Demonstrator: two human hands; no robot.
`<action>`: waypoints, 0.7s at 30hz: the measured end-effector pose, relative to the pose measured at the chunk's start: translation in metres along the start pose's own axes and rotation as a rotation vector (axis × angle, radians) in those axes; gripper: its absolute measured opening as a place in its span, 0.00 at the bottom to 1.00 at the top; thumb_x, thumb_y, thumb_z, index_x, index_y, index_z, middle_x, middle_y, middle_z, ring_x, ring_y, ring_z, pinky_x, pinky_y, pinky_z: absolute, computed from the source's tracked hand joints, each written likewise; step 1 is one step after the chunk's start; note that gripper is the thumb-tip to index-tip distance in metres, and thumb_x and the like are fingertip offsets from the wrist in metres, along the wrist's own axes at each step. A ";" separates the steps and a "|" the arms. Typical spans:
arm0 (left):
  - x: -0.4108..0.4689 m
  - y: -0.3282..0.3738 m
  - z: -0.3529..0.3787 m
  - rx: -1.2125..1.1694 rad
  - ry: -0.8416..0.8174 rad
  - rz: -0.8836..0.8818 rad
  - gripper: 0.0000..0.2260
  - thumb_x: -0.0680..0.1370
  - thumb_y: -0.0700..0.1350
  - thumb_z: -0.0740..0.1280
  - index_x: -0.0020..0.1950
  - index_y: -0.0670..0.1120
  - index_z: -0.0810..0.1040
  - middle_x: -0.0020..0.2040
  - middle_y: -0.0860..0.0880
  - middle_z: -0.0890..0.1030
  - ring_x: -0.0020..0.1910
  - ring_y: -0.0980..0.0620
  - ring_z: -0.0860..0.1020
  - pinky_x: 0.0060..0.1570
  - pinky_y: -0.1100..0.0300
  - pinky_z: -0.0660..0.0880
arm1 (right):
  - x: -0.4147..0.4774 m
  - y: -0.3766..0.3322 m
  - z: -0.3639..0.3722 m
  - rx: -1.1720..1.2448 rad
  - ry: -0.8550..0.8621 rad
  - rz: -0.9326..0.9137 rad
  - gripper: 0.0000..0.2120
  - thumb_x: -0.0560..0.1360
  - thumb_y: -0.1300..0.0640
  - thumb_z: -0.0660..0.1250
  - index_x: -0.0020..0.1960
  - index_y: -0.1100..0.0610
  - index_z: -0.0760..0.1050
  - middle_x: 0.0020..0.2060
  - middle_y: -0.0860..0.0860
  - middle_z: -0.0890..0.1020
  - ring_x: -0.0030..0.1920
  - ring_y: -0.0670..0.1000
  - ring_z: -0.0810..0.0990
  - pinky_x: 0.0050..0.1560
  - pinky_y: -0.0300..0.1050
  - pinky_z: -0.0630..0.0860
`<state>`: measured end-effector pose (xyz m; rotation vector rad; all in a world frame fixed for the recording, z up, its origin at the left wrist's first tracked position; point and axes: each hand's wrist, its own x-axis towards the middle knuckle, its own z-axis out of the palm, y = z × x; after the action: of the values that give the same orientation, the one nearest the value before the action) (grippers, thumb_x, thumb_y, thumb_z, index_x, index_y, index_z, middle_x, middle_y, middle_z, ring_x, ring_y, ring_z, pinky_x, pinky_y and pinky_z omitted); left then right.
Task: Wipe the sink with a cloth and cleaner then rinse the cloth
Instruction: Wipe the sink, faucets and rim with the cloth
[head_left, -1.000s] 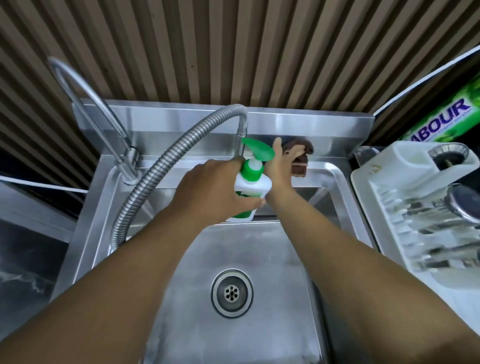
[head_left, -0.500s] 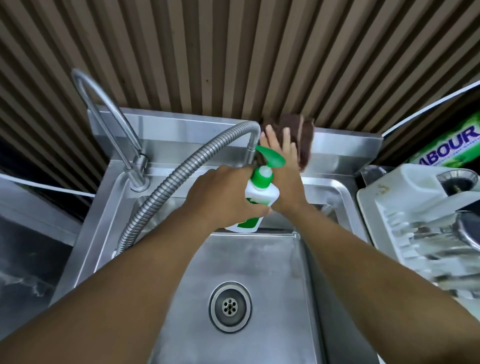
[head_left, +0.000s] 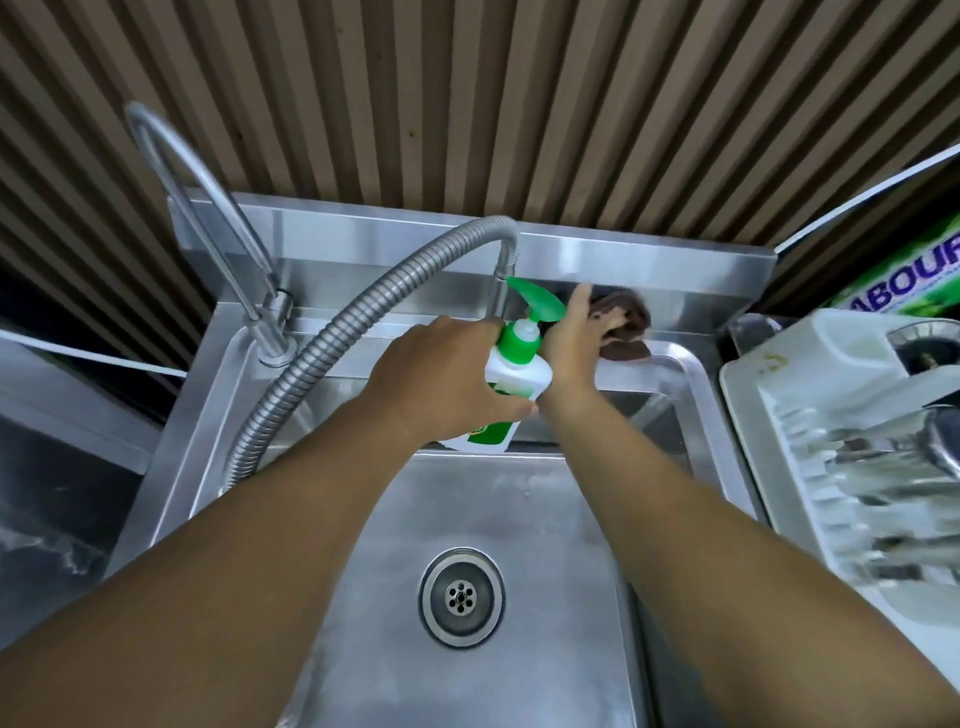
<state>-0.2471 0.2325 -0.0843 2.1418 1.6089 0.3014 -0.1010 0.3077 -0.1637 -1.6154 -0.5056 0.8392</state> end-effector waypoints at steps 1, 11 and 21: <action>0.000 0.000 0.000 -0.014 -0.006 -0.011 0.22 0.64 0.65 0.75 0.50 0.55 0.76 0.46 0.54 0.80 0.46 0.46 0.78 0.42 0.55 0.75 | -0.014 0.000 0.003 0.080 -0.094 0.097 0.33 0.81 0.41 0.58 0.78 0.62 0.60 0.75 0.57 0.69 0.71 0.57 0.71 0.72 0.52 0.67; -0.013 0.000 -0.007 -0.025 -0.038 -0.029 0.21 0.65 0.64 0.76 0.50 0.57 0.74 0.49 0.54 0.81 0.48 0.46 0.79 0.47 0.54 0.77 | 0.026 -0.049 -0.021 0.530 0.149 0.310 0.20 0.75 0.41 0.63 0.59 0.52 0.76 0.58 0.52 0.81 0.57 0.56 0.83 0.57 0.56 0.80; -0.024 -0.005 -0.010 -0.064 -0.005 -0.053 0.26 0.64 0.66 0.77 0.56 0.57 0.74 0.50 0.58 0.78 0.50 0.48 0.78 0.50 0.54 0.75 | 0.035 -0.059 -0.040 0.717 -0.072 0.406 0.21 0.80 0.46 0.53 0.62 0.54 0.77 0.59 0.58 0.82 0.56 0.62 0.81 0.44 0.69 0.79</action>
<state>-0.2633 0.2127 -0.0758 2.0474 1.6279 0.3266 -0.0411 0.3194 -0.1134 -1.0256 0.0962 1.2141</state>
